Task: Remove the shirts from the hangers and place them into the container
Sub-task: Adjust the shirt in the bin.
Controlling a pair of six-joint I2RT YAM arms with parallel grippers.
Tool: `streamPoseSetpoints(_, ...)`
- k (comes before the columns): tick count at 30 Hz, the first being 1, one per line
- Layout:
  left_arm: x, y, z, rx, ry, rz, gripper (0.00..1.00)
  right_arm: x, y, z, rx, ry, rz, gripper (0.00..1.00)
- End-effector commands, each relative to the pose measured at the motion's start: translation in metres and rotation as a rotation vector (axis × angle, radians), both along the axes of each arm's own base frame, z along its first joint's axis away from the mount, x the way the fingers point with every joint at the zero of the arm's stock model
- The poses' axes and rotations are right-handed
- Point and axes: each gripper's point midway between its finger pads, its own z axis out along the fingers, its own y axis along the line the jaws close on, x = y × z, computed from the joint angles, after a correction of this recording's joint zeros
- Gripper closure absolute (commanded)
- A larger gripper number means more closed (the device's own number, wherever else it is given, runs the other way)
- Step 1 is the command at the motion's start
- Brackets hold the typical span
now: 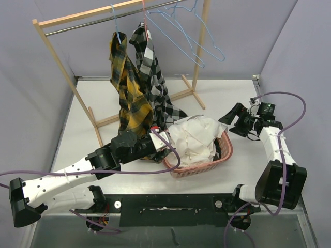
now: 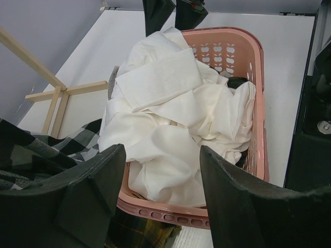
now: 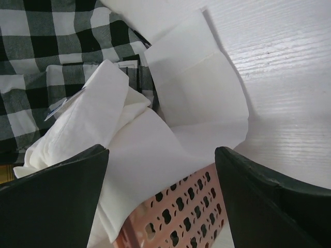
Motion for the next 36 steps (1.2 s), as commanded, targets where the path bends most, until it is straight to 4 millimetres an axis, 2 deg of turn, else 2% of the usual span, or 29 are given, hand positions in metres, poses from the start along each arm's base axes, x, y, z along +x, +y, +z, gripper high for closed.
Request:
streamPoseSetpoints(1,0.000,-0.005,0.021,-0.055,-0.025,-0.008,0.42,0.017,0.010,-0.008,0.121,-0.037,0.029,0.14)
streamPoseSetpoints(5,0.000,-0.006,0.020,-0.053,-0.024,-0.007,0.42,0.024,0.014,-0.022,0.172,-0.019,0.031,0.16)
streamPoseSetpoints(9,0.000,-0.006,0.019,-0.050,-0.024,-0.007,0.42,0.030,0.016,-0.021,0.191,-0.031,0.035,0.21)
streamPoseSetpoints(12,0.000,-0.007,0.018,-0.047,-0.022,-0.010,0.42,0.034,0.017,-0.017,0.200,-0.043,0.041,0.31)
streamPoseSetpoints(15,0.001,-0.008,0.017,-0.043,-0.020,-0.009,0.42,0.036,0.019,-0.012,0.216,-0.057,0.056,0.50)
streamPoseSetpoints(16,0.001,-0.008,0.017,-0.043,-0.020,-0.008,0.42,0.036,0.019,-0.011,0.219,-0.058,0.059,0.54)
streamPoseSetpoints(18,0.001,-0.008,0.016,-0.040,-0.019,-0.007,0.42,0.035,0.016,-0.008,0.195,-0.060,0.050,0.48)
streamPoseSetpoints(21,0.001,-0.008,0.016,-0.040,-0.019,-0.008,0.42,0.029,0.011,-0.004,0.141,-0.057,0.021,0.33)
streamPoseSetpoints(25,0.000,-0.009,0.016,-0.042,-0.018,-0.013,0.42,0.011,0.002,-0.001,0.101,-0.044,-0.051,0.15)
streamPoseSetpoints(27,-0.001,-0.009,0.016,-0.043,-0.017,-0.014,0.42,0.001,0.000,0.002,0.125,-0.056,-0.095,0.14)
streamPoseSetpoints(32,-0.002,-0.009,0.016,-0.042,-0.018,-0.019,0.42,-0.020,0.006,-0.008,0.214,-0.034,-0.171,0.11)
streamPoseSetpoints(36,-0.002,-0.010,0.016,-0.041,-0.017,-0.019,0.42,-0.024,0.010,-0.014,0.260,-0.028,-0.189,0.11)
